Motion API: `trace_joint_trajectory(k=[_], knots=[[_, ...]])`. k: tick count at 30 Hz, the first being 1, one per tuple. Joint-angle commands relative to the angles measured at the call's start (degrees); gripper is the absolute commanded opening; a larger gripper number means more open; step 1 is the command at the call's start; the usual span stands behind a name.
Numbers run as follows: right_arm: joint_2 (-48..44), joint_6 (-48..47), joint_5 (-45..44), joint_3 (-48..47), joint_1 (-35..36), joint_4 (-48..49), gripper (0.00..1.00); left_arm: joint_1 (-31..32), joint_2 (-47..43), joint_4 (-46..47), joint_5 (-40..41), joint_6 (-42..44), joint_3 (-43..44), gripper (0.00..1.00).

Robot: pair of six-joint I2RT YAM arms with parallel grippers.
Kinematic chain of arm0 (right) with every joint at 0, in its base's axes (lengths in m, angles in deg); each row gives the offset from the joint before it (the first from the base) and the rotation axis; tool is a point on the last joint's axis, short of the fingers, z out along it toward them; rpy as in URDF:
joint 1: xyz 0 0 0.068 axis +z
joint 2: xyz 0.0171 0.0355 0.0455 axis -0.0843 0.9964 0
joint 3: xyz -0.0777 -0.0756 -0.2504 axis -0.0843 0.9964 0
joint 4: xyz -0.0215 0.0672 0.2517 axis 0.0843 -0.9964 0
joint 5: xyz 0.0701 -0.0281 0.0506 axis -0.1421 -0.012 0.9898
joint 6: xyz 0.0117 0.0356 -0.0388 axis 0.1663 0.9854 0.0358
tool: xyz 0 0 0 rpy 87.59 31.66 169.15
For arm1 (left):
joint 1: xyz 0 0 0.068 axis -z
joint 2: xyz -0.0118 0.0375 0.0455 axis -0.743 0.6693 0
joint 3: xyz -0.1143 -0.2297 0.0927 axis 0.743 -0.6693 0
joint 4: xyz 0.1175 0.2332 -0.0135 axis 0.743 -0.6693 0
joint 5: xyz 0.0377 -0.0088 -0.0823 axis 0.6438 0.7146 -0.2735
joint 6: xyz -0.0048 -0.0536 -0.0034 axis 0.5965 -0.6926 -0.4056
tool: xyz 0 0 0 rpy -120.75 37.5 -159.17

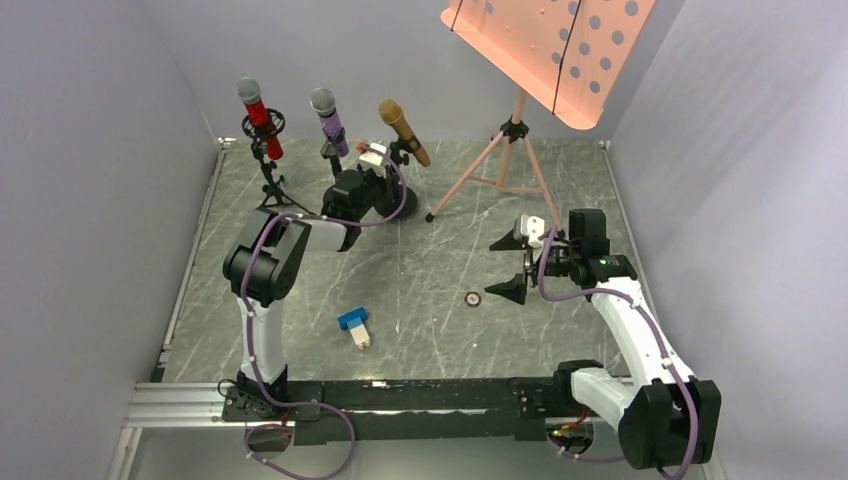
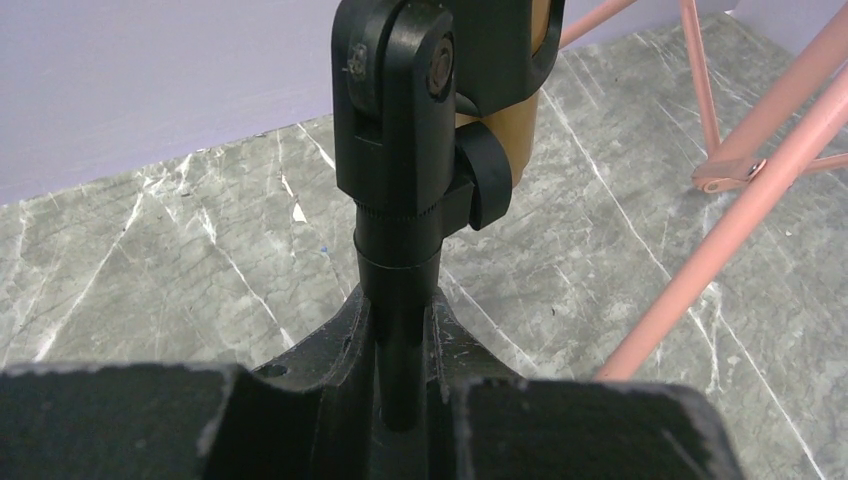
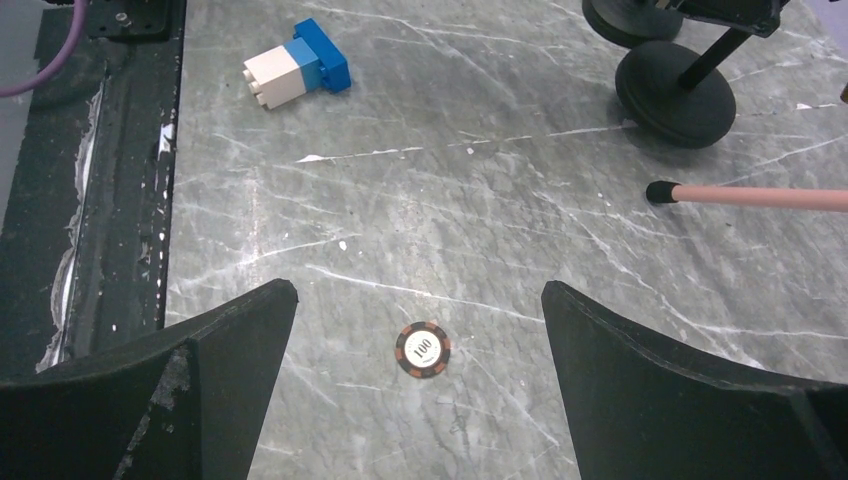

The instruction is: Attach the microphones to the stand

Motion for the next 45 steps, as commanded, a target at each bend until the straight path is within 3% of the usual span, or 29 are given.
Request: trace_joint_trajectory(k=[1,24,29,36,45], knots=[[-1.36,-2.16,2.49,-2.35,-0.44,0.23,1.0,-0.15,-0.95,6.27,-0.87,-1.47,3.41,0.12],[-1.73,-2.42,2.91,-2.43,-0.83,-0.06,1.0,-0.15,-1.39,6.11,-0.18,-2.43,2.74,0.4],[-1.81,-2.57,2.82,-2.46,-0.84,-0.13,1.0,-0.15,-2.59,6.79,-0.64,-3.4,0.91,0.49],[-2.13,-2.84,2.58,-2.52,-1.05,-0.37,1.0,-0.06,-7.62,5.31,-0.08,-5.28,-3.21,0.73],[-2.43,-3.7,2.68,-2.59,-1.22,-1.14,1.0,-0.06,-18.06,0.03,-2.39,-6.51,-14.51,0.87]])
